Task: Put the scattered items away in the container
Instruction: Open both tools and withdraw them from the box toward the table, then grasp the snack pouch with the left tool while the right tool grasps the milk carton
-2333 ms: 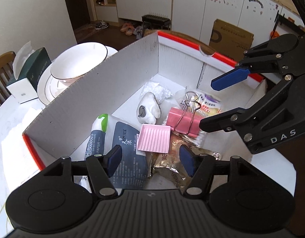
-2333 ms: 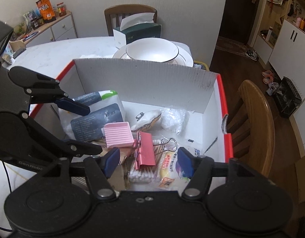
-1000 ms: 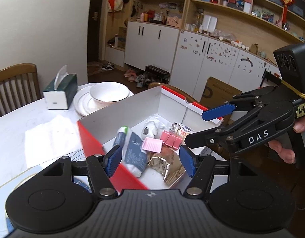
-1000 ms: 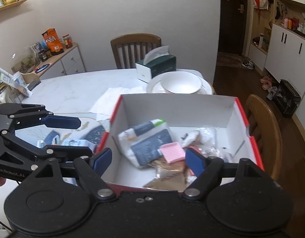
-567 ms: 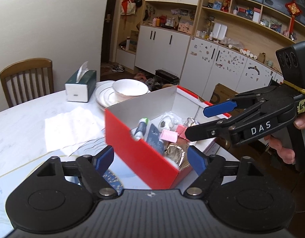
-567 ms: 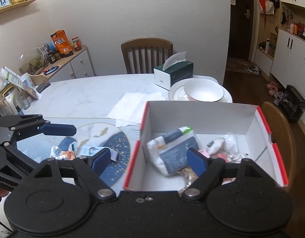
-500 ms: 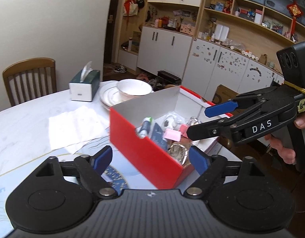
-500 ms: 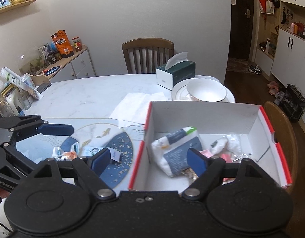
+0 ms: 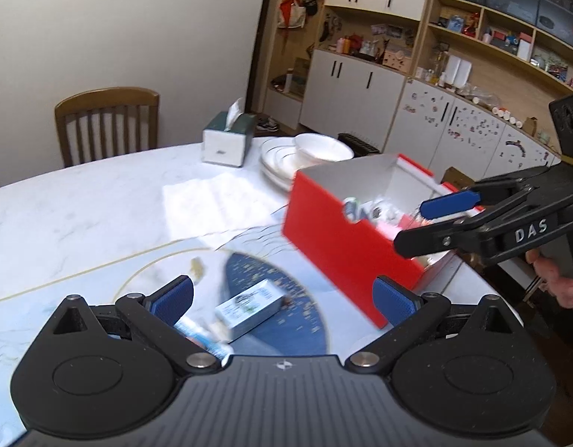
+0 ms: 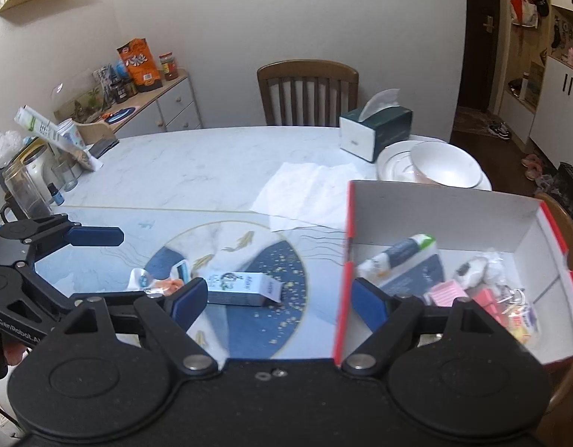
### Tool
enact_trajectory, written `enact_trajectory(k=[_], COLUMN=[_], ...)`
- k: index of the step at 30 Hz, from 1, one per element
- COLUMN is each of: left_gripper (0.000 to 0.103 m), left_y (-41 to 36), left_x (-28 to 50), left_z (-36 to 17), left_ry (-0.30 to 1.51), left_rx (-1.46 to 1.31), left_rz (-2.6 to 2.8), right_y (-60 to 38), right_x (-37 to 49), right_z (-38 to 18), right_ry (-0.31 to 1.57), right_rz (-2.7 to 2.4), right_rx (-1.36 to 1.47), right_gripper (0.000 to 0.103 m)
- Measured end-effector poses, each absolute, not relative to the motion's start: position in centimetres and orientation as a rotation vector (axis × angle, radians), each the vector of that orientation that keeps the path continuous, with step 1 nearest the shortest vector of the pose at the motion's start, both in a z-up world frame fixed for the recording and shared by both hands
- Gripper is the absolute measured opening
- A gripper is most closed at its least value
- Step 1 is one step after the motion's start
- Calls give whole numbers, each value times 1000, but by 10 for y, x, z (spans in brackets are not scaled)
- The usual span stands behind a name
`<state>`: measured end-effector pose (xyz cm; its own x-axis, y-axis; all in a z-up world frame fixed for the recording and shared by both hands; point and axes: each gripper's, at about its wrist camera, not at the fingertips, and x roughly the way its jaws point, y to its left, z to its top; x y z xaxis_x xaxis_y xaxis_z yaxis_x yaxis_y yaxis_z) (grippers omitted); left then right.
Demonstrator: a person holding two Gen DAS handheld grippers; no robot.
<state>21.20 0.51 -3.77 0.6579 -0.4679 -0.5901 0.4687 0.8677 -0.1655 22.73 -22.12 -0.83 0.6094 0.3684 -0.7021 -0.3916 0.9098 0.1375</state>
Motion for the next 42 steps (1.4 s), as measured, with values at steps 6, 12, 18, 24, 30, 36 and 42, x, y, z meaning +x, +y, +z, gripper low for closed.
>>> enact_trajectory(k=[6, 12, 18, 24, 30, 36, 42], left_gripper=[103, 103, 103, 103, 103, 103, 103], left_y=[28, 41, 49, 48, 43, 37, 36], left_x=[214, 222, 234, 247, 265, 277, 281], left_z=[-49, -61, -81, -101, -117, -131, -140], left_ry=[679, 696, 725, 761, 778, 805, 818], left_rx=[18, 52, 101, 155, 199, 228, 249], left_rz=[-530, -574, -612, -662, -679, -704, -719], right_y=[-199, -177, -159, -143, -137, -133, -132], right_x=[233, 239, 249, 259, 271, 279, 288], right_z=[-16, -27, -42, -56, -63, -72, -82], right_ry=[820, 837, 875, 904, 921, 936, 960], right_rz=[442, 447, 445, 474, 484, 514, 549], right_rx=[-39, -81, -104, -168, -192, -227, -256], right_gripper=[84, 84, 84, 84, 84, 84, 84])
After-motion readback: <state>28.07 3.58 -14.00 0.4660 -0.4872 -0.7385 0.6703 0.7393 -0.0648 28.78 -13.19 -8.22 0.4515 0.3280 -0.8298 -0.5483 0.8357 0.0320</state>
